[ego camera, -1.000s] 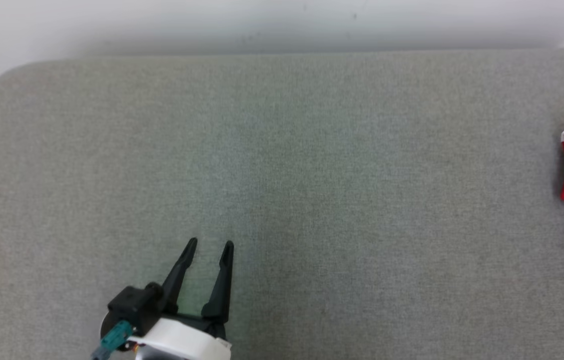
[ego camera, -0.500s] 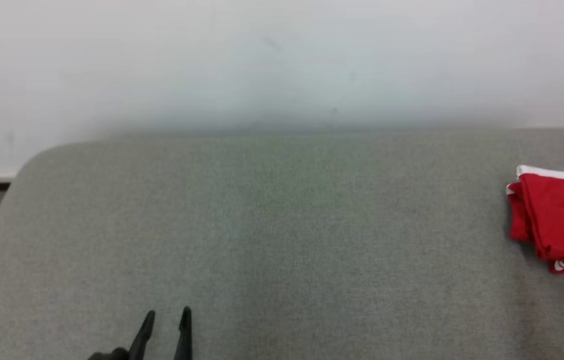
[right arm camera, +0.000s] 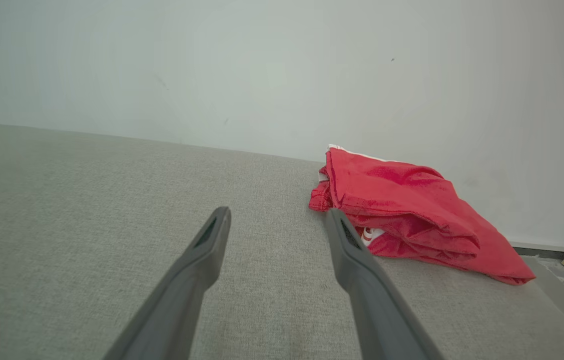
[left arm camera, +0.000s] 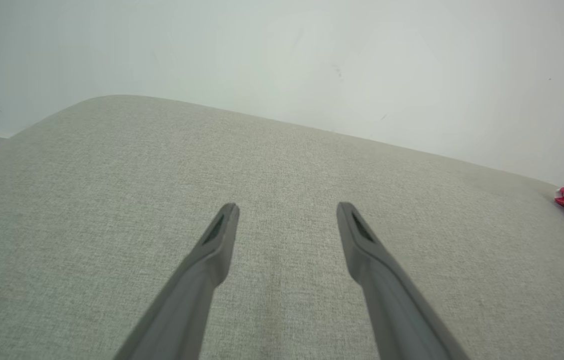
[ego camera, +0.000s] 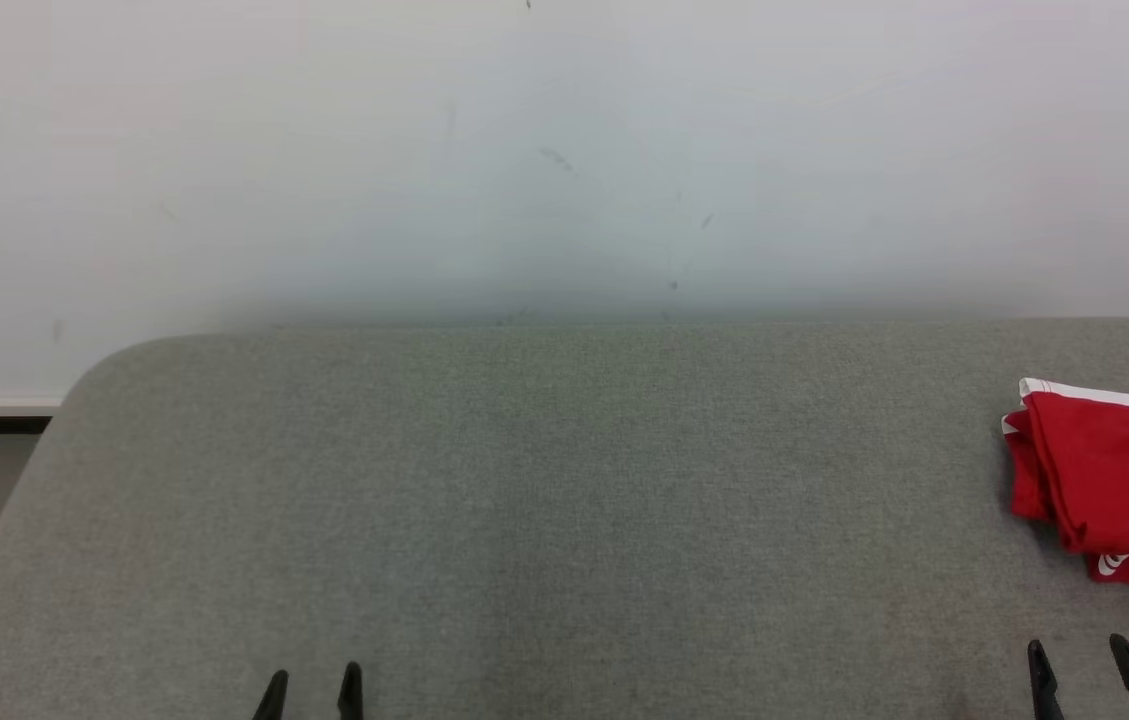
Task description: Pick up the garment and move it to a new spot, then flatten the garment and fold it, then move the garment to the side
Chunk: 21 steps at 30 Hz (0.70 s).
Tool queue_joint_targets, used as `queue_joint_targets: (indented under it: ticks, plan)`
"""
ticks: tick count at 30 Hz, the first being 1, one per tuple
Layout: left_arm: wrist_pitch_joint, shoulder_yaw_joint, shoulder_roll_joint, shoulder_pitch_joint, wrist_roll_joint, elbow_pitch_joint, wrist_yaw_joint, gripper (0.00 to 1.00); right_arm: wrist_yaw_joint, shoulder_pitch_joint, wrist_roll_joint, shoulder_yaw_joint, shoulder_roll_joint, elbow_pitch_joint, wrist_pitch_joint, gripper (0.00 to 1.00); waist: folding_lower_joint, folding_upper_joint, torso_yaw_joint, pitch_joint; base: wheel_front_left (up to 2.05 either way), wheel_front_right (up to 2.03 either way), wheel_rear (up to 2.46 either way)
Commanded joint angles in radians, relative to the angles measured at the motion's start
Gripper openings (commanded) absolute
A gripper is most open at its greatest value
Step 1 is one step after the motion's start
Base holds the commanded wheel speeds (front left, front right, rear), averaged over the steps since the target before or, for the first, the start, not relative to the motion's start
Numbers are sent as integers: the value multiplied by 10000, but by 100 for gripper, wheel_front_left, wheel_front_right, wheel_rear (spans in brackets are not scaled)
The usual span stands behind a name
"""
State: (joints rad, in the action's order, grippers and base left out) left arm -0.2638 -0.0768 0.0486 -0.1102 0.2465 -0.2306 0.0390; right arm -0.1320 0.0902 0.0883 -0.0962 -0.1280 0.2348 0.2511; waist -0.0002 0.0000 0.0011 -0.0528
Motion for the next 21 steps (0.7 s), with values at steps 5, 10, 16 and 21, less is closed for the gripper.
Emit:
queue_joint_targets:
  ticks: [5,10,16,21]
  plan:
    - [0,-20,41,-229,-283,182,222,100,30,-45,-122,47,363,322,132,100,2,0,27,-163,0,0,0]
    - [0,-44,41,-316,-341,284,354,100,30,-44,-170,98,477,219,136,100,2,0,-2,-224,0,0,0]
    - [0,-26,41,-290,-422,306,419,100,30,40,-166,66,554,146,134,100,2,0,-103,-262,0,0,0]
    - [0,-3,41,-279,-482,330,433,100,30,131,-177,126,600,210,135,100,2,0,-151,-267,0,0,0]
